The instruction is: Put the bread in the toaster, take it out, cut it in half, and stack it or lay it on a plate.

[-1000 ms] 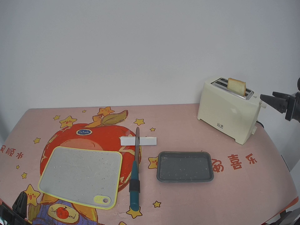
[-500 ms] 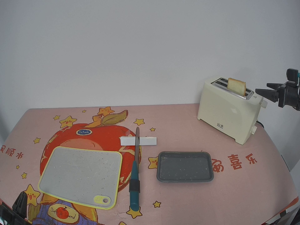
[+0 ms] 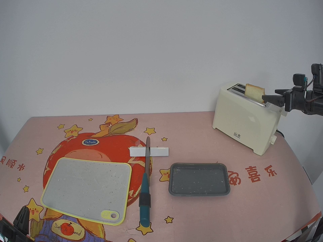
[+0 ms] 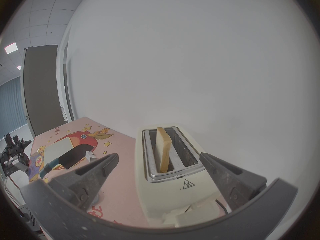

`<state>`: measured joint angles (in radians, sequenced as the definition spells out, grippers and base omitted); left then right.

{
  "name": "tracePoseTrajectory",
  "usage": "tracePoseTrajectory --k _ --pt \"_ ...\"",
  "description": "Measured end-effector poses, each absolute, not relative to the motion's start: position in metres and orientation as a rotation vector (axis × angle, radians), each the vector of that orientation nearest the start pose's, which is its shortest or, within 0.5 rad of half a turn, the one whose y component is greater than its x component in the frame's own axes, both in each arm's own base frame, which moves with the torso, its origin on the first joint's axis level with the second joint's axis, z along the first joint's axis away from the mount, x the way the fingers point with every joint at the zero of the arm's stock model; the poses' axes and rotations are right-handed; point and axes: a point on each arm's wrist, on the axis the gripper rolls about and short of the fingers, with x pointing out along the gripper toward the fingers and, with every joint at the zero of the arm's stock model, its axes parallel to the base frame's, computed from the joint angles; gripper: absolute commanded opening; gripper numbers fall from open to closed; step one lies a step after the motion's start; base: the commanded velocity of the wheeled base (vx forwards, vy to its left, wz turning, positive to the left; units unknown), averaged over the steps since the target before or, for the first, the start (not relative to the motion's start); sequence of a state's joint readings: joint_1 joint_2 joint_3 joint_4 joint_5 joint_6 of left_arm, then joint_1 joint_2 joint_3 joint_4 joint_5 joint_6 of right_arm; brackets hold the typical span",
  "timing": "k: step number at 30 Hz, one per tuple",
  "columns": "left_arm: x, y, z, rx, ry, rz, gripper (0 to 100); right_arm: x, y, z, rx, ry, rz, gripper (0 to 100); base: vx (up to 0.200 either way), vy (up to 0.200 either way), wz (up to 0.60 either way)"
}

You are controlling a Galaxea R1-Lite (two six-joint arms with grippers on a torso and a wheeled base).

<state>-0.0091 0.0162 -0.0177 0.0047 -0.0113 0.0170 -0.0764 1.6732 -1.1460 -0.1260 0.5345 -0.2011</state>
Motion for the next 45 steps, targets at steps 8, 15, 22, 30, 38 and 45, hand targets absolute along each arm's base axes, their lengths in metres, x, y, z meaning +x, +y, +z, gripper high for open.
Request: tracePoseTrajectory --k 8,15,22,30,38,45 --pt "-0.023 0.000 0.080 0.017 0.003 -0.020 0 0.330 -0.005 0.225 -0.068 0.366 0.516 100 0.000 0.000 0.00" --pt "-0.023 0.000 0.080 0.017 0.003 -0.020 0 0.343 0.004 0.225 -0.077 0.362 0.518 100 0.000 0.000 0.00" --pt "-0.023 0.000 0.080 0.017 0.003 -0.020 0 0.351 0.004 0.222 -0.075 0.366 0.513 100 0.000 0.000 0.00" --pt "-0.023 0.000 0.080 0.017 0.003 -0.020 0 0.352 0.004 0.219 -0.074 0.375 0.513 0 0.000 0.000 0.00" --pt "-0.023 0.000 0.080 0.017 0.003 -0.020 0 0.350 0.007 0.220 -0.074 0.376 0.522 0 0.000 0.000 0.00" --pt "-0.023 0.000 0.080 0.017 0.003 -0.020 0 0.347 0.007 0.223 -0.076 0.365 0.522 0 0.000 0.000 0.00"
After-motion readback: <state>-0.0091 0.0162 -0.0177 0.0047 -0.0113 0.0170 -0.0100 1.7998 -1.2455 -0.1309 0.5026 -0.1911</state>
